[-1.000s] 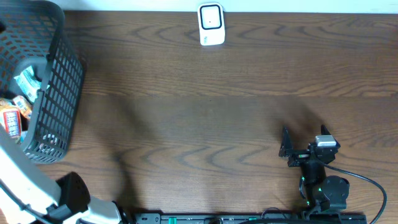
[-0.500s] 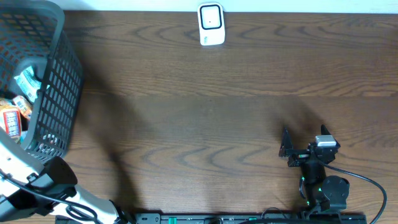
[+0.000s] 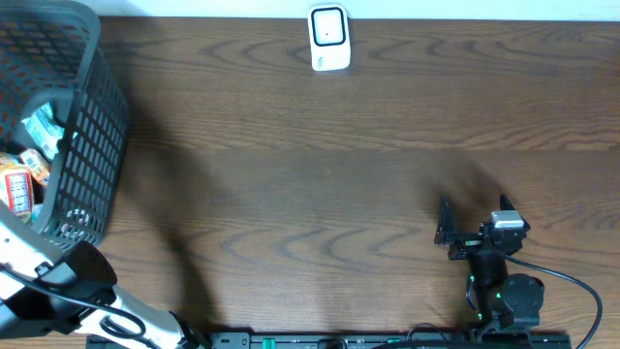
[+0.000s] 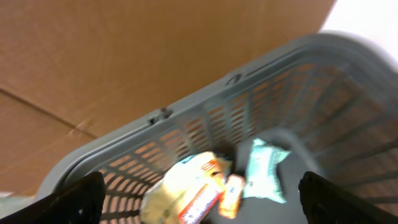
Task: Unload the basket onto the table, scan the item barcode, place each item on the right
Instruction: 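Lower the left gripper into the basket toward the snack bags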
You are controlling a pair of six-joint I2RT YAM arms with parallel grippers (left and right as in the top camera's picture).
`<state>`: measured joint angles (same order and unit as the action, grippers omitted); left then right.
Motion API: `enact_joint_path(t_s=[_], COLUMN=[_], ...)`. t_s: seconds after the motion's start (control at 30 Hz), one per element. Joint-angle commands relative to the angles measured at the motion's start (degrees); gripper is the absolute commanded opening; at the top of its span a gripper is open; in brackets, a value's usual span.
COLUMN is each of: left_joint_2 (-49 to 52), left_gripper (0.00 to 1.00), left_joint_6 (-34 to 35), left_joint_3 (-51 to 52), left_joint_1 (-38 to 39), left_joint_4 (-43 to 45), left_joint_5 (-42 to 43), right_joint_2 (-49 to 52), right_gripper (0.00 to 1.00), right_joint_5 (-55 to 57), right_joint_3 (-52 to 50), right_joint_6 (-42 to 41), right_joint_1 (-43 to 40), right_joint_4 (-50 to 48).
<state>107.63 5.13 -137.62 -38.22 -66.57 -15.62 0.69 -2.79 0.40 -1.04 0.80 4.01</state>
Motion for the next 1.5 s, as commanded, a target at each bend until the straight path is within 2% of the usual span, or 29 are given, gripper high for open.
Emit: enact_joint_path(t_s=[0.0,0.1,0.23,0.57,0.83,1.03,1.47], left_joint_2=[1.66,1.68,1.68,1.92,3.52,3.82,5.38], left_gripper=[0.98,0.98,0.98,0.98,0.97,0.98,0.98], left_joint_6=[-3.65,-7.54,-7.69,-9.4,-10.58,-19.91,-19.39], left_joint_3=[3.39,7.15,10.29,10.67,10.67,10.67,10.71], left_joint_1=[-0.63,-0.61,-0.61,-0.85,-2.71,-3.04,-3.89], left_joint_4=[0.48,1.99,3.34,9.75,10.58,13.22,12.04], left_joint_5=[-3.65,-3.52,-3.5,-3.26,-3.3,-3.3,-2.86], right_joint_2=[-0.37,-0.37,-0.37,-0.37,-0.37,-0.37,-0.37], right_gripper=[0.99,0.99,0.99,0.99,0.99,0.99,0.99], right_joint_5=[0.26,0.26,0.26,0.26,0.26,0.26,0.26], right_joint_3=[-0.04,-0.04,-0.04,-0.04,-0.04,-0.04,-0.04], right_joint_6=[-0.61,-0.63,-0.61,-0.61,-0.63,-0.61,-0.61], right_joint_1=[-0.44,-0.44,-0.44,-0.44,-0.44,-0.44,-0.44], right_joint_4=[0.26,0.26,0.26,0.26,0.26,0.26,0.26])
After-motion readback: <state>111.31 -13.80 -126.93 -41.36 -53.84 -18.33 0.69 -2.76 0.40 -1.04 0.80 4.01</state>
